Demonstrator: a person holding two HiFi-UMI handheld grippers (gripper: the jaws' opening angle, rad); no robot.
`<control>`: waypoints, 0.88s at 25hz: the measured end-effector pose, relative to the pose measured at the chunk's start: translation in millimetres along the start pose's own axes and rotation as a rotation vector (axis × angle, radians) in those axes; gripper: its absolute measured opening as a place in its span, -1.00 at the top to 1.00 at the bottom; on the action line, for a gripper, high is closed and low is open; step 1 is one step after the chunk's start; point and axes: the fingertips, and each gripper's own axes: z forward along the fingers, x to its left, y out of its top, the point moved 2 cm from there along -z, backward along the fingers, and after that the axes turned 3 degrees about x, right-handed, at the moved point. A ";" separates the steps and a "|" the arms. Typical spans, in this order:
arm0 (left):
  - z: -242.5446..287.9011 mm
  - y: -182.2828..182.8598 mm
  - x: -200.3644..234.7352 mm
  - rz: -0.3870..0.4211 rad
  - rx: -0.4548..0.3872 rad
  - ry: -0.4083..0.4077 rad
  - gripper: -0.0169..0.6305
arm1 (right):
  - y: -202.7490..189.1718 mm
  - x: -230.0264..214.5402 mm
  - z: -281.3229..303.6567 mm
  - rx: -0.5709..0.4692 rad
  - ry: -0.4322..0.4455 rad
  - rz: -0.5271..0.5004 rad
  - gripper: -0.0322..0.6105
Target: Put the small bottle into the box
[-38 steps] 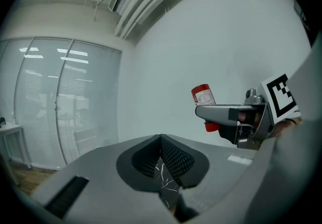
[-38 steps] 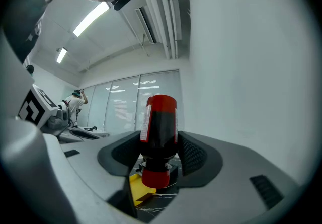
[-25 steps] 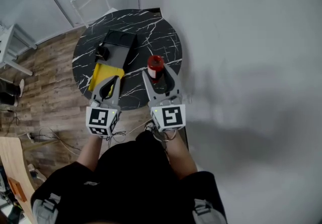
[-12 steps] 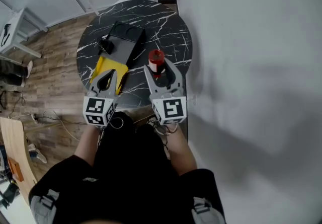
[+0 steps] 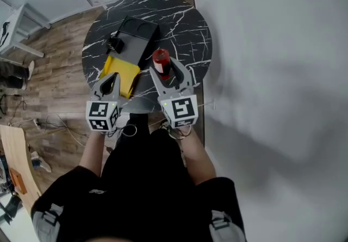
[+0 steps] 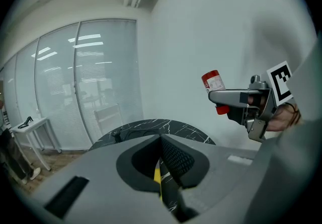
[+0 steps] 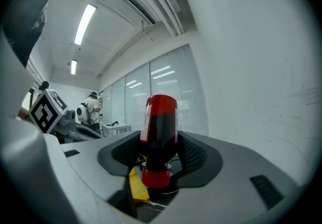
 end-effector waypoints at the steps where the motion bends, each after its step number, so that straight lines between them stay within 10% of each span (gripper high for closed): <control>1: 0.8 -4.3 4.7 -0.010 0.005 0.003 0.95 | -3.0 3.9 4.2 0.010 0.007 -0.001 0.24; 22: 28.0 -77.6 117.8 -0.170 0.119 0.070 0.95 | -74.4 95.9 133.4 0.264 0.230 -0.052 0.24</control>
